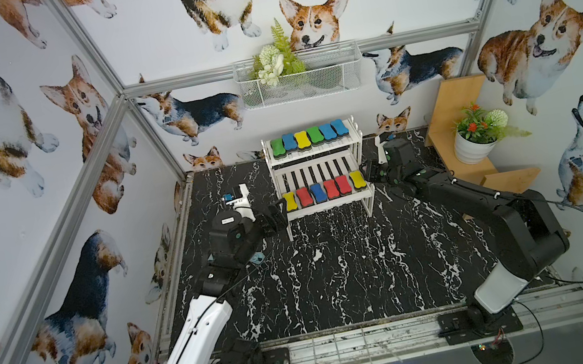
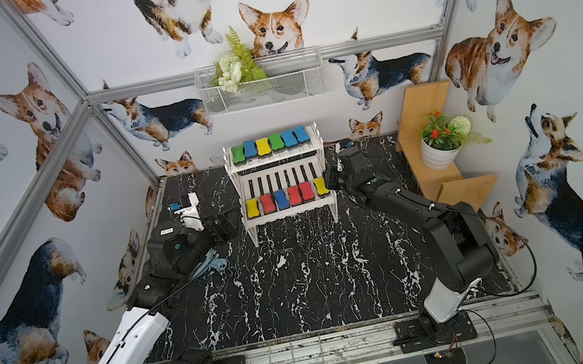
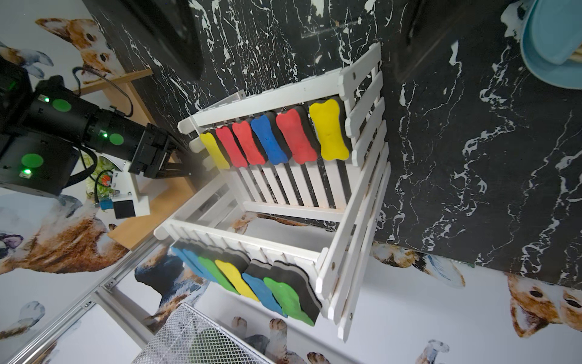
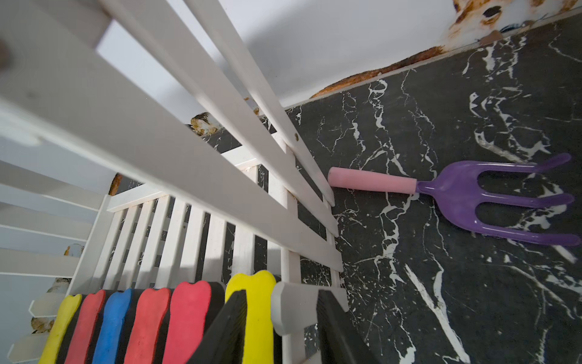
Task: Remove the whiteboard erasers from the shelf
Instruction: Adjust the shelf at the center of the board.
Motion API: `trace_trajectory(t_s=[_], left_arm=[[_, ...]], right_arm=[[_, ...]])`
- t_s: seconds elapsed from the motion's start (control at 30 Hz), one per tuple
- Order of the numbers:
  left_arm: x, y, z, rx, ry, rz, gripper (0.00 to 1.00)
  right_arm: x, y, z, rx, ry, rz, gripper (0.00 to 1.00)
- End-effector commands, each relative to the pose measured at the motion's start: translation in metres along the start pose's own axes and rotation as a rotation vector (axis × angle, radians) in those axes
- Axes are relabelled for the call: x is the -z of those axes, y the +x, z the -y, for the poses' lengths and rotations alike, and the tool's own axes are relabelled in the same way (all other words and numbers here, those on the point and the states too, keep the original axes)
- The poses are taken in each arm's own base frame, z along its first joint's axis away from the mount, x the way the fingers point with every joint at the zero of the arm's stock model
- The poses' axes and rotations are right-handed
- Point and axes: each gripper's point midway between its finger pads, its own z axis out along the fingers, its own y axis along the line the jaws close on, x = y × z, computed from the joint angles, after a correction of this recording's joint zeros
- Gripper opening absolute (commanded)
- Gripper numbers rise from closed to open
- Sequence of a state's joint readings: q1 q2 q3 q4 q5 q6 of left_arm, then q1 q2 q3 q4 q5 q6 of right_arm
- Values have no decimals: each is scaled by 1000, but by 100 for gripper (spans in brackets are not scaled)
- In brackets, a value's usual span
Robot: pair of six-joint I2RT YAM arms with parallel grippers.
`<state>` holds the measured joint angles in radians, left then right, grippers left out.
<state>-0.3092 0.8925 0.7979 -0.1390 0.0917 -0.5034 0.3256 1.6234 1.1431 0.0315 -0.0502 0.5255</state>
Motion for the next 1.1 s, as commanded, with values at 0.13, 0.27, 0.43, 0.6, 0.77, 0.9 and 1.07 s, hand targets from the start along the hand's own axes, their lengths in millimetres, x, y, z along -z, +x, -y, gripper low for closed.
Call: trace_trajectory(t_s=[0.13, 0.27, 0.43, 0.6, 0.77, 0.9, 1.07], left_arm=[[5, 6, -11, -29, -52, -10, 99], [6, 7, -13, -30, -59, -7, 99], [6, 8, -13, -32, -60, -12, 99], [5, 9, -14, -34, -64, -13, 99], [3, 11, -15, -35, -67, -23, 99], [3, 11, -16, -36, -69, -24, 99], [4, 11, -17, -39, -74, -23, 99]], right_arm=[[-8, -1, 4, -6, 47, 15, 34], [-8, 0, 7, -4, 79, 22, 29], [-7, 2, 10, 8, 105, 22, 24], [0, 3, 9, 19, 122, 31, 21], [11, 3, 12, 15, 138, 44, 17], [14, 11, 14, 2, 137, 28, 16], [19, 20, 11, -16, 99, 14, 29]])
